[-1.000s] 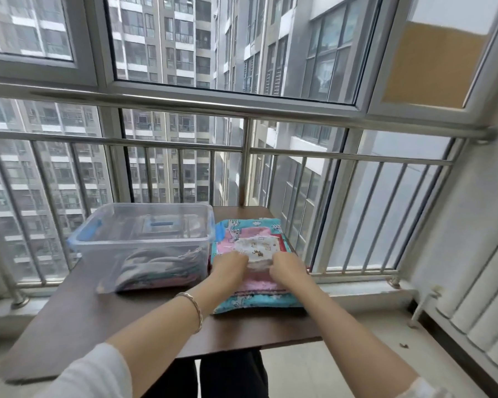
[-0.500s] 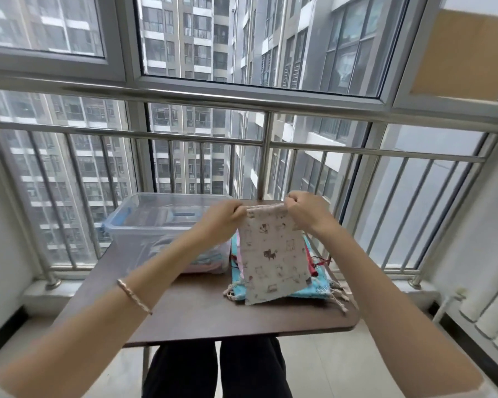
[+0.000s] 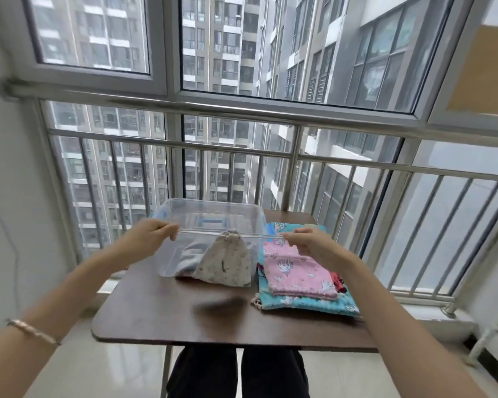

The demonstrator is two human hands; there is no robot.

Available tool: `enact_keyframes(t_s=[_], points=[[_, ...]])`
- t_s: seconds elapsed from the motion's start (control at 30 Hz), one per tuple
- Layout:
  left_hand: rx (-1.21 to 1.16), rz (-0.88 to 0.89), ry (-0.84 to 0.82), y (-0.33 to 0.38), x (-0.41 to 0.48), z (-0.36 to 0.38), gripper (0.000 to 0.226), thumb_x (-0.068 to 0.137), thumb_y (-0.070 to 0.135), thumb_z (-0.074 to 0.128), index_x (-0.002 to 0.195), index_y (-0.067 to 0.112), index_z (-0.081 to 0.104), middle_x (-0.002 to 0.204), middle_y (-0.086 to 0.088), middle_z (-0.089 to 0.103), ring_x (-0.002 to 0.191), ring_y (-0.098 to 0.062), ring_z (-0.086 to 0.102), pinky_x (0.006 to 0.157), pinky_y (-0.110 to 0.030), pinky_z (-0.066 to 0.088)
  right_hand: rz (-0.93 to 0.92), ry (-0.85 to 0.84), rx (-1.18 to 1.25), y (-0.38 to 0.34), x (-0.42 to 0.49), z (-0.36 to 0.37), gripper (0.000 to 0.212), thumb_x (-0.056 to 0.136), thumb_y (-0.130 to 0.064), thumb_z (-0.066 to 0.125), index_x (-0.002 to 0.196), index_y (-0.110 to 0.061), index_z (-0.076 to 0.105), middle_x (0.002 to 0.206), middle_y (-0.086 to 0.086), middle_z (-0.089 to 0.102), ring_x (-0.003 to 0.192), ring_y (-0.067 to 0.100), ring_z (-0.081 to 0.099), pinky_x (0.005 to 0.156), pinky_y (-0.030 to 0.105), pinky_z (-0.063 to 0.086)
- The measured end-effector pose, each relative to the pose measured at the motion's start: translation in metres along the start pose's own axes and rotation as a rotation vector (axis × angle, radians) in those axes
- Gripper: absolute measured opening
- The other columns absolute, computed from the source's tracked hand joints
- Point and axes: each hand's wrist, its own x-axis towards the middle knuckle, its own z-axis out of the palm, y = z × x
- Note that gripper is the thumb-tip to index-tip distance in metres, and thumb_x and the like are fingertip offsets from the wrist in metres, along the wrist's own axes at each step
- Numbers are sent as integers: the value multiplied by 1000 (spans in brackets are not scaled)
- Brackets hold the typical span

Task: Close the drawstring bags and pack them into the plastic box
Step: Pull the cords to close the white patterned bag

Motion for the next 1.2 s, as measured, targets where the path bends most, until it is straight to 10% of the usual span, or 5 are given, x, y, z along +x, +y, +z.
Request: enact_keyframes(t_s=[0.3,0.43,0.7,0.9,1.2], points=[[-1172,-163,-293,46,-10,32,30,101,24,38,85,7,58,116,-13,68,110,-23,63,96,-37,45,-70,-215,827,-31,17,44,23,95,-24,51,97,-5,65,130,16,61,126,27,54,109,38,37],[-1103,-85,-281,59,-12,49,33,92,27,47,108,2,63,115,-13,68,110,-23,63,95,-34,48,-62,-327,782,-37,24,64,39,93,-12,55,129,3,54,116,17,61,105,27,62,100,37,48],[-612,193,-150,76,-6,56,32,85,31,60,109,12,70,110,1,71,110,-17,63,97,-36,46,-72,-257,30,-48,17,98,21,91,-19,64,106,-7,72,90,0,69,72,3,61,64,13,45],[-449,197,-192,70,-4,72,16,99,27,46,113,18,45,90,-15,66,81,-24,64,81,-54,53,-137,-130,184,-50,14,100,25,94,-27,61,86,-5,71,68,1,64,53,7,47,51,14,37],[-579,-18,-160,57,-2,75,47,82,18,72,121,15,45,83,-7,73,69,-15,67,65,-28,52,-110,1,297,-43,15,101,13,91,-16,64,91,-2,65,66,5,65,49,11,53,45,20,40]])
